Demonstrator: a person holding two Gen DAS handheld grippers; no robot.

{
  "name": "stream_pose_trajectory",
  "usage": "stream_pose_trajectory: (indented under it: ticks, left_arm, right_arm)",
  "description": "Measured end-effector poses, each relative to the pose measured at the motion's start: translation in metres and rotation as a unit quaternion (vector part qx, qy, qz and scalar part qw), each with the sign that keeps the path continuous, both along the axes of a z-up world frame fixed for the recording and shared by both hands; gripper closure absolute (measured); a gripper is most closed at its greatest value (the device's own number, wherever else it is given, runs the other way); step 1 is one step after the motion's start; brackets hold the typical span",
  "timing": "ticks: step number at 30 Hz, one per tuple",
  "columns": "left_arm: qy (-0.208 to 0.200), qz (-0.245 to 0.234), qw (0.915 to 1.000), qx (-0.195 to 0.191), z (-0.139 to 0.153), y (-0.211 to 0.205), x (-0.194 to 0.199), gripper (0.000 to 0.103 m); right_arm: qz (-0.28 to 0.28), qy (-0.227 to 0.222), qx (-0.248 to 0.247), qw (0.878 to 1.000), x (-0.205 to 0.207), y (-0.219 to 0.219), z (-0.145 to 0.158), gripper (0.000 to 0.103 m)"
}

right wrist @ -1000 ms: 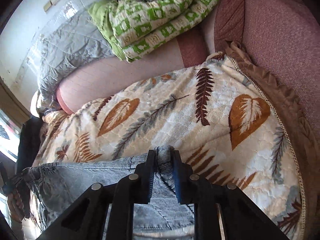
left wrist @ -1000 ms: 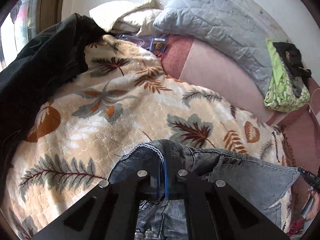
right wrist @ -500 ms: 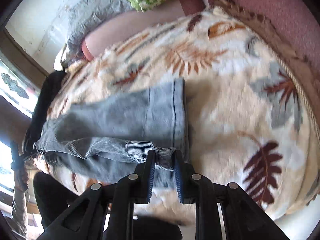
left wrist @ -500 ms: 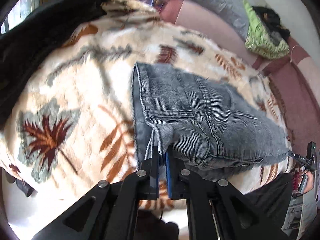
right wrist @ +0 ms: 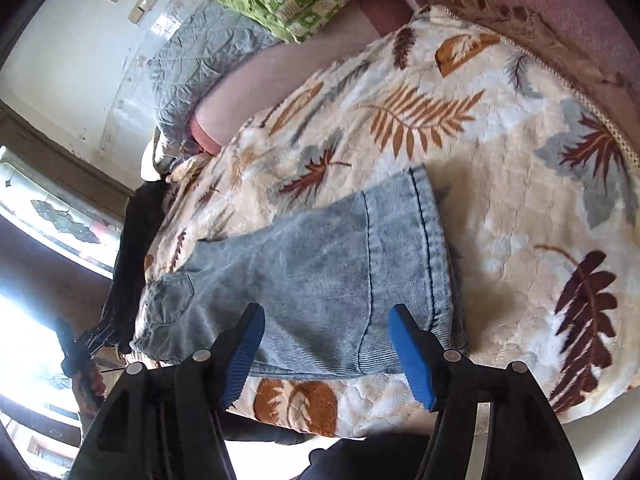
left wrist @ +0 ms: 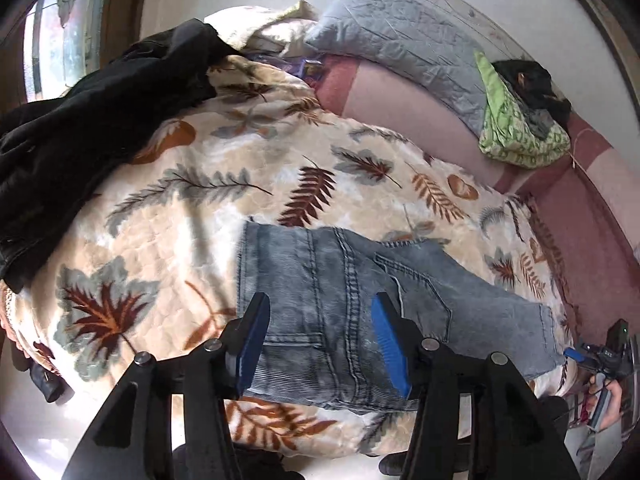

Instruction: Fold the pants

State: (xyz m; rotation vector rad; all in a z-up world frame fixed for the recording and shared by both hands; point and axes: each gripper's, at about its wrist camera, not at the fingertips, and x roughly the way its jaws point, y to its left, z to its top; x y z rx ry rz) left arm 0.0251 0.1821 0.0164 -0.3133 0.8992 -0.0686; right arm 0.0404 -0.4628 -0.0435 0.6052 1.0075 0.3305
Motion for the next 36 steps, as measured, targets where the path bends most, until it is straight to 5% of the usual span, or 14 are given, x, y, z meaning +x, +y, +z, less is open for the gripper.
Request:
stream_pose_trajectory:
  ticks: [2, 5, 9, 13, 18, 20, 22, 25, 28, 31, 36]
  left_arm:
    - [0.055, -0.013, 0.9978, 0.035, -0.032, -0.018, 0.010, 0.049]
    - [0.143, -0.007, 0.9861, 0.084, -0.087, -0.025, 0.023, 0.049]
    - [0.082, 0.019, 0.9926, 0.088, -0.055, -0.028, 0.018, 0.049]
    - [0.013, -0.012, 0.9964, 0.083, -0.019, -0.049, 0.019, 0.048]
    - [0.058, -0.030, 0.9954, 0.070, -0.048, -0.069, 0.035, 0.047]
    - [0.073, -0.025, 0.9952, 0.060, -0.065, -0.069, 0.034, 0.047]
    - [0.073, -0.021, 0.9955, 0.056, -0.074, -0.067, 0.033, 0.047]
    - [0.066, -0.031, 0.9950, 0.069, -0.076, -0.069, 0.034, 0.046]
    - [0.064, -0.037, 0.9936, 0.086, -0.077, -0.073, 0.036, 0.044]
    - [0.058, -0.041, 0.9921, 0.103, -0.078, -0.077, 0.035, 0.043]
    - [0.061, -0.038, 0.9931, 0.093, -0.076, -0.073, 0.036, 0.043]
  right_arm:
    - [-0.005, 0.061, -0.033, 0.998, 0.005, 0.004, -0.033, 0.035]
    - [-0.008, 0.056, -0.032, 0.998, 0.007, 0.004, -0.032, 0.038]
    - [-0.008, 0.021, -0.066, 0.998, 0.018, 0.001, 0.001, 0.038]
    - [-0.050, 0.018, -0.083, 0.995, 0.051, -0.017, 0.010, 0.037]
    - [-0.060, 0.066, -0.094, 0.992, 0.108, -0.029, -0.016, 0.038]
    - [-0.052, 0.085, -0.099, 0.990, 0.122, -0.026, -0.027, 0.050]
    - [-0.037, 0.085, -0.127, 0.988, 0.129, -0.020, -0.029, 0.079]
    - [-0.027, 0.065, -0.169, 0.983, 0.131, -0.013, -0.019, 0.092]
    - [-0.045, -0.001, -0.185, 0.982, 0.125, -0.013, 0.003, 0.093]
    - [-0.015, 0.070, -0.205, 0.976, 0.139, -0.007, -0.034, 0.086]
    - [-0.070, 0.048, -0.176, 0.981, 0.118, -0.021, -0.013, 0.069]
